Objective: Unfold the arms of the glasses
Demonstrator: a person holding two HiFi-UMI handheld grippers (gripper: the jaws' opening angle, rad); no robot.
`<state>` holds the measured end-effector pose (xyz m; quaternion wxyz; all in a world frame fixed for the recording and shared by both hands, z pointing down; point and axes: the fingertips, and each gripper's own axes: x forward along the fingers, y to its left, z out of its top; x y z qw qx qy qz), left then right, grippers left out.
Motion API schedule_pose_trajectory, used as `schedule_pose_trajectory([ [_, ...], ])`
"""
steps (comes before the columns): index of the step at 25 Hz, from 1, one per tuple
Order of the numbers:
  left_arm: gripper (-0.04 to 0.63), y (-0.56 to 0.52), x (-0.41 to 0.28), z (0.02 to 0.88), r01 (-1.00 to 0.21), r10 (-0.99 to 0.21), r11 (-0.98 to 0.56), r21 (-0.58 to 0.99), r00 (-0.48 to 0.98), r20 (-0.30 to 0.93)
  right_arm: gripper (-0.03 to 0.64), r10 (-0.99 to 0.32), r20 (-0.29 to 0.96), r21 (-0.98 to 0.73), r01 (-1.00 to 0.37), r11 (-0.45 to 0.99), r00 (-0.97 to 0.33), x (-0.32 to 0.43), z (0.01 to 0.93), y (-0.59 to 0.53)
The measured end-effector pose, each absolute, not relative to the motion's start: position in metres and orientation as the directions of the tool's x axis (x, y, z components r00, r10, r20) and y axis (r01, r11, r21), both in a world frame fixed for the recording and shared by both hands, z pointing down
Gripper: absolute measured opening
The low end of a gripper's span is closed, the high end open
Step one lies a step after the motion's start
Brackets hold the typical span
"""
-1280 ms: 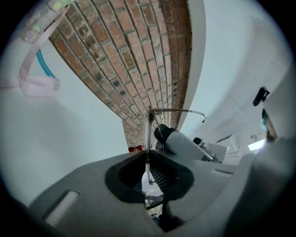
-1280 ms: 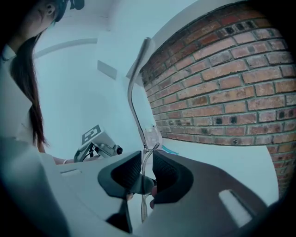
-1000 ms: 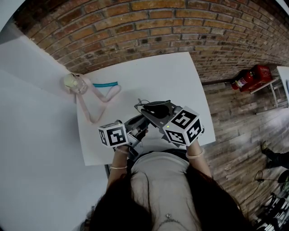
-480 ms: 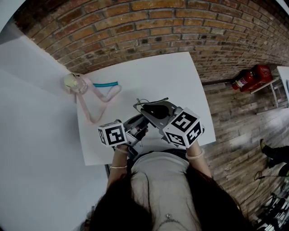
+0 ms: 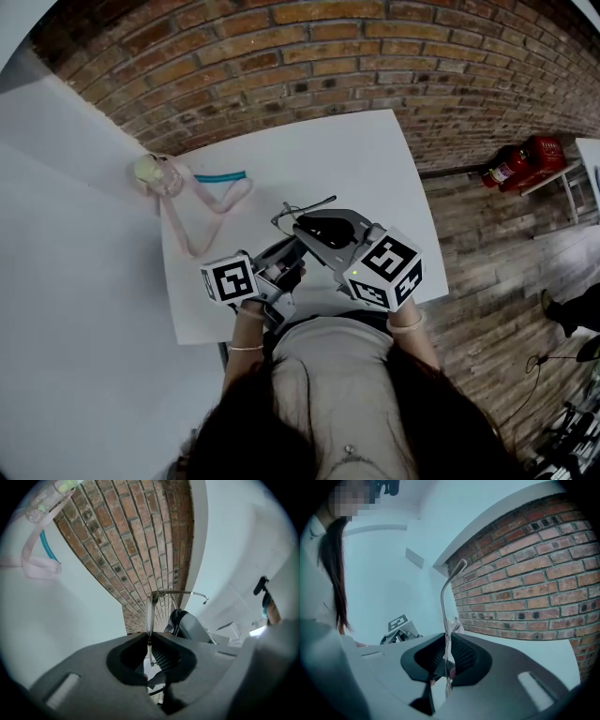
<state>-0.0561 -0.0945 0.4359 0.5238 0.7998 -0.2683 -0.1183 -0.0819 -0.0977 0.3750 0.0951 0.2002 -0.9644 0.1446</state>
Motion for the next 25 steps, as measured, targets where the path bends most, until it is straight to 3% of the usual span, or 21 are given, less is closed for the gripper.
schedule_pose_trajectory([
  [10,0.025,-0.094,-0.056,0.431,-0.206,-0.584,-0.208,0.956,0.811,0.047,0.044,-0.367,0.164,-0.253,-0.399,0.881,-0.916,-0.075,0.358,-0.099],
  [25,0.025,-0.096,-0.059,0.42,-0.127,-0.588,-0.226,0.966,0.808,-0.032,0.044,-0.374,0.055,-0.277,-0.374,0.885,-0.926,-0.068,0.338,-0.1],
])
